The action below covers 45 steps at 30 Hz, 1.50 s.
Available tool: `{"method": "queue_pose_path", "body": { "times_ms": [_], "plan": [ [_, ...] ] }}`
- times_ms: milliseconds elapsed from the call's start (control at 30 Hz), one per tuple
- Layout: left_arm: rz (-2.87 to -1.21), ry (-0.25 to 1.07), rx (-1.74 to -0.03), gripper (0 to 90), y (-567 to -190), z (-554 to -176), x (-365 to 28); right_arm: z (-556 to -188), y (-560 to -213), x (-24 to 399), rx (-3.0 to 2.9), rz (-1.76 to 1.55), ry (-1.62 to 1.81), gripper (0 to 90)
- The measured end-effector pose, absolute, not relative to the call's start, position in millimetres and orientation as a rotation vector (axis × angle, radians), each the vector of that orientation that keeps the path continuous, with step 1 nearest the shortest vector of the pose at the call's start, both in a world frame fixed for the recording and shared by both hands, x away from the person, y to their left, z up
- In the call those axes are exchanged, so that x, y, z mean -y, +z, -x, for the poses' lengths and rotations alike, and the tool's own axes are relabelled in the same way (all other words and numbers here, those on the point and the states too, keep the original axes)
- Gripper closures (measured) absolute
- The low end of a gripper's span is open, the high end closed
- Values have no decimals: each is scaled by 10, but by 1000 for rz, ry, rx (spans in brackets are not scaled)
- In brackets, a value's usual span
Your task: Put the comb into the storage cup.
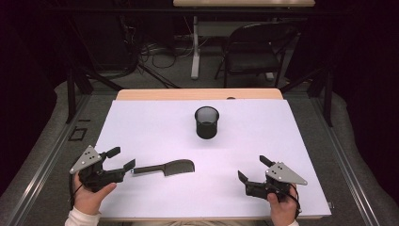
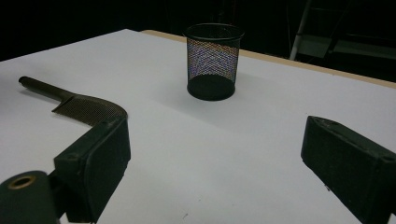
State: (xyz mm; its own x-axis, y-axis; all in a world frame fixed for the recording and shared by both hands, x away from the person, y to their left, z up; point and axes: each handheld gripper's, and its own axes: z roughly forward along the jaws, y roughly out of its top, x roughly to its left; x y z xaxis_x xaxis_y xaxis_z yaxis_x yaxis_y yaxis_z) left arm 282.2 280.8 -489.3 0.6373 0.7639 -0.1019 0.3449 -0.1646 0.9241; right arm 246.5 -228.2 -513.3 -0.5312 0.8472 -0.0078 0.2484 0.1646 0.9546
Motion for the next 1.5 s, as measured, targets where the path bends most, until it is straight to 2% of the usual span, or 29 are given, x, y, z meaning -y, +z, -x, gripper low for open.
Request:
{"method": "queue_pose_path", "body": {
  "times_ms": [900, 1233, 1500],
  "plan": [
    [-1814, 473, -979, 428, -4681, -3203, -2596, -2473, -5135, 2284, -1885, -1041, 1375, 87],
    [-1820, 466, -1040, 483, -4682, -3329, -2495, -2478, -5139, 2282, -1892, -1038, 1378, 93],
    [-1846, 449, -1071, 493, -4803, -3355, -2455, -2480, -5148, 2283, -1904, -1036, 1374, 100]
  ]
}}
